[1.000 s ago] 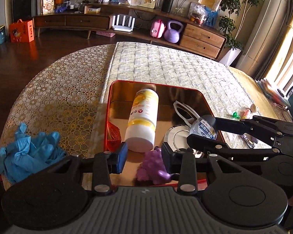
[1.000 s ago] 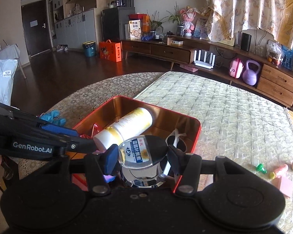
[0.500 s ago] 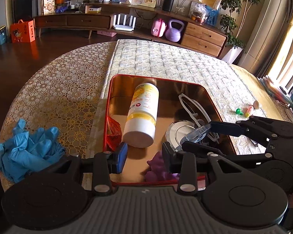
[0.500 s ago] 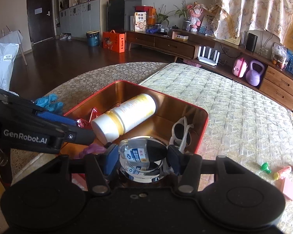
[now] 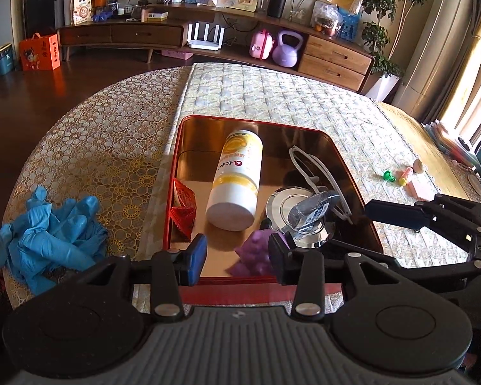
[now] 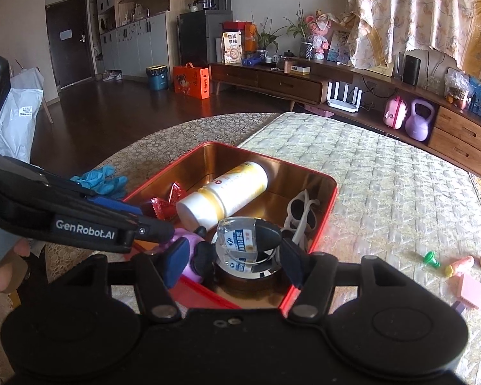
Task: Organize rigid objects
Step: 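Lower the toy figure into the box and open the left tool while the right tool releases the container, then withdraw both tools from the box toward the remaining items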
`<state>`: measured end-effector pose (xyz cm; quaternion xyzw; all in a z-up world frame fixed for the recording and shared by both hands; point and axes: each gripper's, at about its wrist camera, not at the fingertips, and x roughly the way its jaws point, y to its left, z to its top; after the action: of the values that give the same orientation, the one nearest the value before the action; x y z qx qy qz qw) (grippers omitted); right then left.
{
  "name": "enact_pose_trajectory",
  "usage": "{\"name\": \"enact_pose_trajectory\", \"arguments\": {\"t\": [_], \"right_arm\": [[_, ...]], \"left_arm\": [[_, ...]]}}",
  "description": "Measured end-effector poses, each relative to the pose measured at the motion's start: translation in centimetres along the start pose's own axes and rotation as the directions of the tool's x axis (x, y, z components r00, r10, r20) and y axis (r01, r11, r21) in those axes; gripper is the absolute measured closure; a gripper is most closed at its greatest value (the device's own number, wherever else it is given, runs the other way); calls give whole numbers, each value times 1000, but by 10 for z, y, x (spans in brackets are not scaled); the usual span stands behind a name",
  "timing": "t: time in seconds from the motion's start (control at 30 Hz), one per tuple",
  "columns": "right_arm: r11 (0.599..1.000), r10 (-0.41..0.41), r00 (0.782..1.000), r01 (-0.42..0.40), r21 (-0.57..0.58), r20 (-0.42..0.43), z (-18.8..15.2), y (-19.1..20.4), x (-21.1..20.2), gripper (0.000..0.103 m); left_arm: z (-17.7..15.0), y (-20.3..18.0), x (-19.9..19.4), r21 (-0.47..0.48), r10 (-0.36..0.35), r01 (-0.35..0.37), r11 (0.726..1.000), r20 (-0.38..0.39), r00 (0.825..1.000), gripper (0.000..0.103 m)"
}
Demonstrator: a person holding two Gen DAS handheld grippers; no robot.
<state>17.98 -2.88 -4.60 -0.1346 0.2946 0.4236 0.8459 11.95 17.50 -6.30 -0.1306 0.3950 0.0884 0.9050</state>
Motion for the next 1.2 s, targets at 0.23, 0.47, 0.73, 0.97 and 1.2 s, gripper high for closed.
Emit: {"name": "enact_pose_trajectory", "arguments": {"t": [0.23,0.47,0.73,0.97,1.2], "right_arm": [[999,-9,1000,9,40,4,-5,-4,-24,38],[996,-21,999,18,91,31,-15,-14,-54,29],[979,-59,994,41,200,87,-35,-36,-94,15],[962,-128,986,98,254,105,-57,-58,-119,8],[942,-204,972,163,293,113,-75,-82,-137,0]], "left_arm": [[0,-14,-12,22,-14,13,1000,21,1000,54],[-4,-34,-22,50,-37,35,998,35,999,46],[-8,-62,-29,84,-70,66,994,47,996,42],[-12,-89,-28,112,-105,100,989,42,994,38],[-14,-119,-19,142,-126,120,983,39,991,29]]}}
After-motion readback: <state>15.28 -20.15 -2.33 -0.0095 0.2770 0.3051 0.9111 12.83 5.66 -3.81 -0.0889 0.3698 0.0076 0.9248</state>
